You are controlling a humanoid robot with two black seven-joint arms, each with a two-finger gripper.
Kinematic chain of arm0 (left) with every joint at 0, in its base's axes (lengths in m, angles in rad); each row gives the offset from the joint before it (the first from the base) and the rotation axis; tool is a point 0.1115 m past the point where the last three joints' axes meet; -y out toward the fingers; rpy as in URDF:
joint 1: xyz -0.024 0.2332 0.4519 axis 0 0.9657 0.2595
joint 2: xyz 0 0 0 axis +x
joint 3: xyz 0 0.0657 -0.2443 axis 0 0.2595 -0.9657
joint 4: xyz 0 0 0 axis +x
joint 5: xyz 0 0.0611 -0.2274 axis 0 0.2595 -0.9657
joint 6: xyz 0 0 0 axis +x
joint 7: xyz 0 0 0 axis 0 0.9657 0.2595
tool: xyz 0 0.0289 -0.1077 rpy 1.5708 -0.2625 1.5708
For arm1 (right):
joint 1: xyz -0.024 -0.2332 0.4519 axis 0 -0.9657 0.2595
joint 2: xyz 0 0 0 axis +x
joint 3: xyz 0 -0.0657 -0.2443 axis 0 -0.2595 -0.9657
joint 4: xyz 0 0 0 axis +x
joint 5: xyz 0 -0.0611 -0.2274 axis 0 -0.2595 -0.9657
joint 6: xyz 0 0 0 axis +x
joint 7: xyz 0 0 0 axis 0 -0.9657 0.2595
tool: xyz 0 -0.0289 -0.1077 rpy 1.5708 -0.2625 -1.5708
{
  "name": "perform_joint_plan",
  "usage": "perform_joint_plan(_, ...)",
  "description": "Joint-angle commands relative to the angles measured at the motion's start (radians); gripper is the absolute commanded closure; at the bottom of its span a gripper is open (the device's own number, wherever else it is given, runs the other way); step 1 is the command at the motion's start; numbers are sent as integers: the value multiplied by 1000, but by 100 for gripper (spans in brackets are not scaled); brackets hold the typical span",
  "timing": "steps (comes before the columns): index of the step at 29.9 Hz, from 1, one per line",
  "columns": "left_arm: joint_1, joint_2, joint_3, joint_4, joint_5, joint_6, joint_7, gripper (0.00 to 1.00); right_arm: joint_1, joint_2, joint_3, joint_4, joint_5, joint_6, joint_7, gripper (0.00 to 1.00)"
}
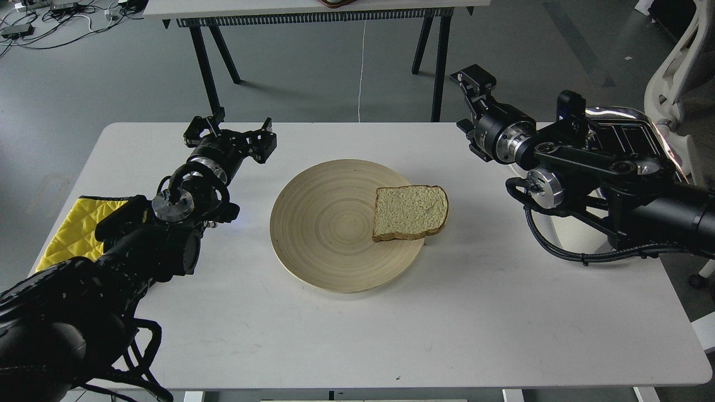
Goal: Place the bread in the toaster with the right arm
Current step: 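Lower the open right gripper toward the table beside the plate, then move the right gripper toward the bread slice's edge on the plate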
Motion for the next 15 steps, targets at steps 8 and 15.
perform_joint_plan(8, 0, 0, 0, 0, 0, 0, 0, 0, -39, -13, -132, 0, -4, -2, 3, 3)
perform_joint_plan(15, 0, 0, 0, 0, 0, 0, 0, 0, -87, 1, -149, 14, -4, -36, 11, 3)
